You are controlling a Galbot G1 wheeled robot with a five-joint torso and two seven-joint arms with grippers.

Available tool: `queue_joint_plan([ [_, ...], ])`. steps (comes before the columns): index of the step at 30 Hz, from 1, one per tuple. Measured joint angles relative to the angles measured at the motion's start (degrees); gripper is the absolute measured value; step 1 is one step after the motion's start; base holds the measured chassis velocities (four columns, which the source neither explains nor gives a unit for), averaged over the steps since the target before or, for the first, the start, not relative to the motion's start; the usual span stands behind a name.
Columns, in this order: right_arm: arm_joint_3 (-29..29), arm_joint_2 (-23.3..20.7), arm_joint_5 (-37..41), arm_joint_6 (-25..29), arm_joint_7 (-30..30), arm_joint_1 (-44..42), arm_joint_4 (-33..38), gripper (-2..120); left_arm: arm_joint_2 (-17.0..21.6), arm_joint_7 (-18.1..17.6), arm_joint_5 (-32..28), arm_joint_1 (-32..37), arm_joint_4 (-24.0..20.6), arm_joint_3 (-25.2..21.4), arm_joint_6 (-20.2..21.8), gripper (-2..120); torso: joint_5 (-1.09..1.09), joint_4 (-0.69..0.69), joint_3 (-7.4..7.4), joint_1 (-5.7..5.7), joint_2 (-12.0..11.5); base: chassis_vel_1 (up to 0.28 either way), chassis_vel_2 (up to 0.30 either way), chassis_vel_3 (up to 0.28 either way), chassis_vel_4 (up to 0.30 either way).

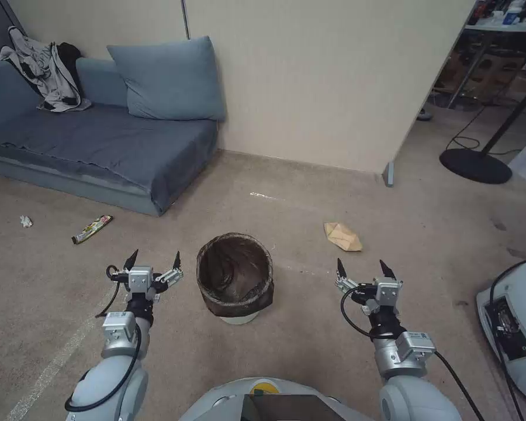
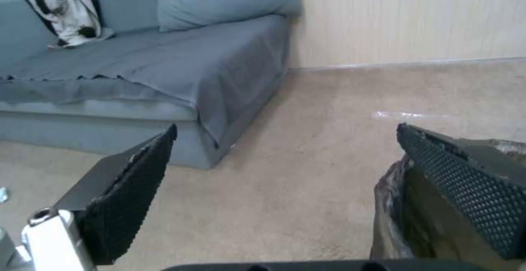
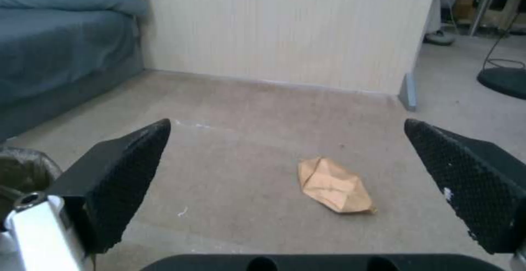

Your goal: Pick up the trash bin, then pick up the garbage from the floor and place it into the trash bin.

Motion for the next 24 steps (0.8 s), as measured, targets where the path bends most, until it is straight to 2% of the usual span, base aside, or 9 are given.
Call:
queue_joint_plan([
  [8,0.3,0.0,0.1,-0.4,0.7,0.7,-0.6,100,1.0,5.3,-1.4,-8.0,2.9,0.6,6.9,100,0.0,0.0,0.0,0.0,0.0,0.0,0.0,0.0,0.0],
  [11,0.1,0.0,0.1,-1.0,1.1,1.6,-1.3,100,2.0,6.0,-2.3,-9.1,3.2,1.0,9.1,100,-0.01,-0.02,0.0,0.0,0.0,0.0,0.0,0.0,0.0],
  [16,-1.2,0.0,0.1,-3.4,1.3,4.7,-2.8,100,2.7,5.2,-5.4,-10.0,3.1,1.4,13.1,100,0.01,0.05,0.0,0.0,0.0,0.0,0.0,0.0,0.0],
  [18,-1.2,0.0,-0.1,-3.9,1.3,5.4,-3.1,100,3.5,4.0,-6.5,-11.9,4.1,2.9,15.7,100,0.0,0.02,0.0,0.0,0.0,0.0,0.0,0.0,0.0],
  [19,-1.2,0.0,-0.1,-3.9,1.3,5.4,-3.1,100,3.5,4.0,-6.5,-11.9,4.1,2.9,15.7,100,0.0,0.02,0.0,0.0,0.0,0.0,0.0,0.0,0.0],
  [22,-1.0,0.0,-0.1,-4.1,2.2,5.8,-3.7,100,4.8,2.1,-7.9,-15.4,6.9,6.2,20.3,100,0.0,-0.02,0.01,0.0,0.0,0.0,0.0,0.0,0.0],
  [24,-0.8,0.0,-0.1,-4.1,2.5,6.0,-4.0,100,5.1,1.8,-8.1,-16.3,7.9,7.1,21.0,100,0.0,-0.02,0.01,0.0,0.0,0.0,0.0,0.0,0.0],
])
